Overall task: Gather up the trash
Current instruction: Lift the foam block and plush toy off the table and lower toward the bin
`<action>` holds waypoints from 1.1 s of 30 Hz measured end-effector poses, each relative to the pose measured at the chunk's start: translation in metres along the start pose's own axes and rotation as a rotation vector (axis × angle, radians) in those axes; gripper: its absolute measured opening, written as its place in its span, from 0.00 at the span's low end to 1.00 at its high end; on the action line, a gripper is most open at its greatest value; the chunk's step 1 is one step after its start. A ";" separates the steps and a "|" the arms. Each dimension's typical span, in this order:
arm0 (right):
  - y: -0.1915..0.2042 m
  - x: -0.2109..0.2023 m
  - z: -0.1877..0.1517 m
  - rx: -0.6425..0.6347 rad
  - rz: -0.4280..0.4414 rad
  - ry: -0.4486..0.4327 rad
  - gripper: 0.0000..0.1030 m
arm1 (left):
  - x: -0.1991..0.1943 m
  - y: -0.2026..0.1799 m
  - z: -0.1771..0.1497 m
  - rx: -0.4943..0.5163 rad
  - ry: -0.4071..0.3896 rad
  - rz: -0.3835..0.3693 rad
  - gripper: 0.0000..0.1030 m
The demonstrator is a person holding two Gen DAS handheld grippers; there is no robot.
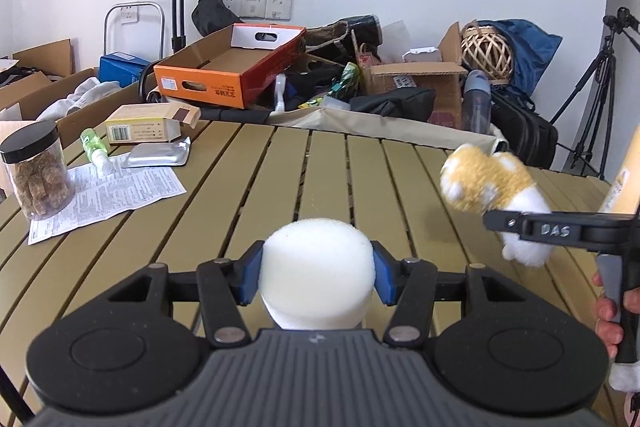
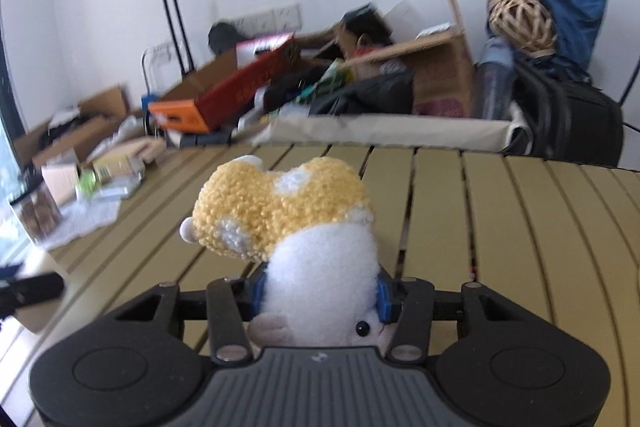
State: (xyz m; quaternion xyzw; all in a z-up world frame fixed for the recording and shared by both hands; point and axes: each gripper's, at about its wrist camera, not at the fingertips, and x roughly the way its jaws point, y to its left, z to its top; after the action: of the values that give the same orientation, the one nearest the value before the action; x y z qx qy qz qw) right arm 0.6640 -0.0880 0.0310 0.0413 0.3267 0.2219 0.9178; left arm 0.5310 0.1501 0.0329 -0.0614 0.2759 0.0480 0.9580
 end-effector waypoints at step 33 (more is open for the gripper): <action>0.072 -0.292 -0.169 -0.010 -0.026 -0.008 0.46 | -0.223 -0.047 -0.109 0.025 0.011 -0.087 0.53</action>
State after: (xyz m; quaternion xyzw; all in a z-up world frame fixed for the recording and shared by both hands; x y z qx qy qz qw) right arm 0.3315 -0.1620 0.0844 0.0334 0.3226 0.2113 0.9220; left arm 0.2921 0.0754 0.0645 -0.0614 0.2786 0.0026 0.9584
